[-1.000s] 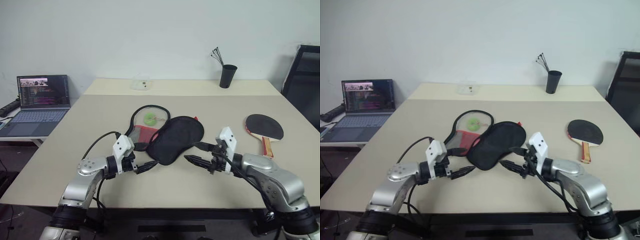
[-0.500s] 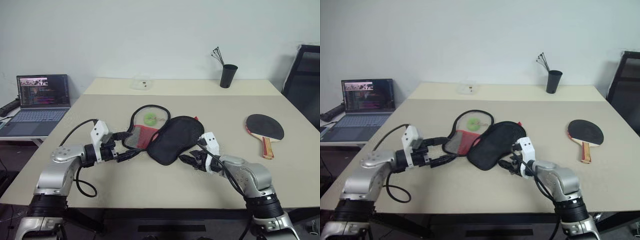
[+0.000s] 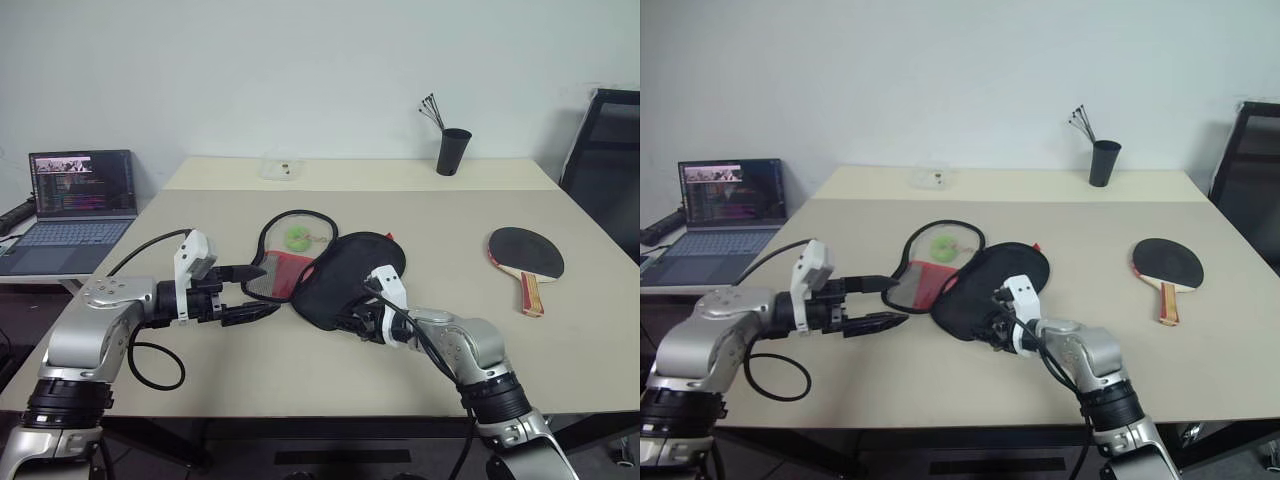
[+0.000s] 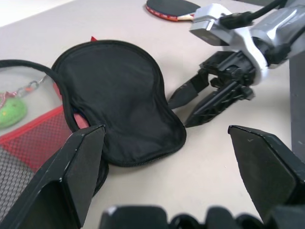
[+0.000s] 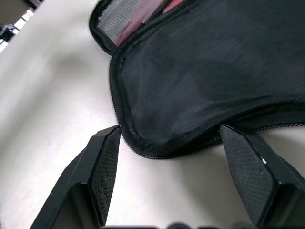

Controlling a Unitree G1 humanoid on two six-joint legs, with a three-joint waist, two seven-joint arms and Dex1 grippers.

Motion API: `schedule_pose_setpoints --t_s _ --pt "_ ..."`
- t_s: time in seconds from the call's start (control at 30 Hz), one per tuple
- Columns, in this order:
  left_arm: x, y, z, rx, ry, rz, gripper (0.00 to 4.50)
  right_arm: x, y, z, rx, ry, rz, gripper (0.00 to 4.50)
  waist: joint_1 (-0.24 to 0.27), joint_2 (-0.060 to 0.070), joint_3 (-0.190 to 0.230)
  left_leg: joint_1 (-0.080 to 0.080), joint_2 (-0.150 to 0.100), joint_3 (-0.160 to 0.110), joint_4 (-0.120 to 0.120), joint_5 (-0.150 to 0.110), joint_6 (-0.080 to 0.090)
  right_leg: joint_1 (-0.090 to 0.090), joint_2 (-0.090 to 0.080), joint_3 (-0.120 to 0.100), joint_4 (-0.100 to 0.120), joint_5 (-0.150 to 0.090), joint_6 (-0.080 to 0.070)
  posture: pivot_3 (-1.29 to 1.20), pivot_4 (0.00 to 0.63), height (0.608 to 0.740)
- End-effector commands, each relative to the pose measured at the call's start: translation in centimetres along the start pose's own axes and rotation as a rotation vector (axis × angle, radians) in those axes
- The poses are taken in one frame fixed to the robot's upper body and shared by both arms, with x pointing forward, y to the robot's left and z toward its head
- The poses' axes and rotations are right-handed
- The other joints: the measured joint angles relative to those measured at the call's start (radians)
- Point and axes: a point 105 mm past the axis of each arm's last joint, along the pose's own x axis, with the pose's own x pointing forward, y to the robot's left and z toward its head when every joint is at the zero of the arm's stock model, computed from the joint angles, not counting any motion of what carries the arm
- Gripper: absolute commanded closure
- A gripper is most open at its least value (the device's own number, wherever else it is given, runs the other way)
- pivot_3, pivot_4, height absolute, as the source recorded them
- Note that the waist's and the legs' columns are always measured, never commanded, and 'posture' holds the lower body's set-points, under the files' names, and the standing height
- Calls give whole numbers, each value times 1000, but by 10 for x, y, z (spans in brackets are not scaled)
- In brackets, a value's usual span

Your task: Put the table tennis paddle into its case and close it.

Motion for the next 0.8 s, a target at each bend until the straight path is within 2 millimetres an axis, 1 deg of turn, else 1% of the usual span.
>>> schedule_pose_setpoints --t_s 0.03,0.1,0.23,0.37,0.53,0.8 --pt "-11 -3 14 51 -12 -1 0 1 1 11 -45 -27 -10 927 -2 0 0 0 0 0 0 0 0 0 0 0 0 0 0 0 150 740" --pt "-17 -3 12 50 0 8 0 -5 0 13 -51 -33 2 927 -4 0 0 0 0 0 0 0 0 0 0 0 0 0 0 0 150 740" --pt "-28 -4 1 32 38 25 0 -18 -2 14 -81 -32 6 927 -4 0 0 0 0 0 -1 0 0 0 0 1 -1 0 0 0 150 740" --pt "-29 -5 0 27 38 30 0 -23 -9 13 -69 -30 -25 927 -4 0 0 0 0 0 -1 0 0 0 0 0 -1 -1 -1 0 150 740" --pt "-24 -4 0 30 37 27 0 -17 -13 9 -9 -25 -35 927 -4 0 0 0 0 0 -1 0 0 -1 0 0 -1 -1 -2 0 150 740" --pt "-23 -2 -1 34 39 30 0 -1 -7 12 22 -27 -22 927 -15 0 0 0 0 0 -2 0 0 -1 0 0 0 -1 -2 0 150 740"
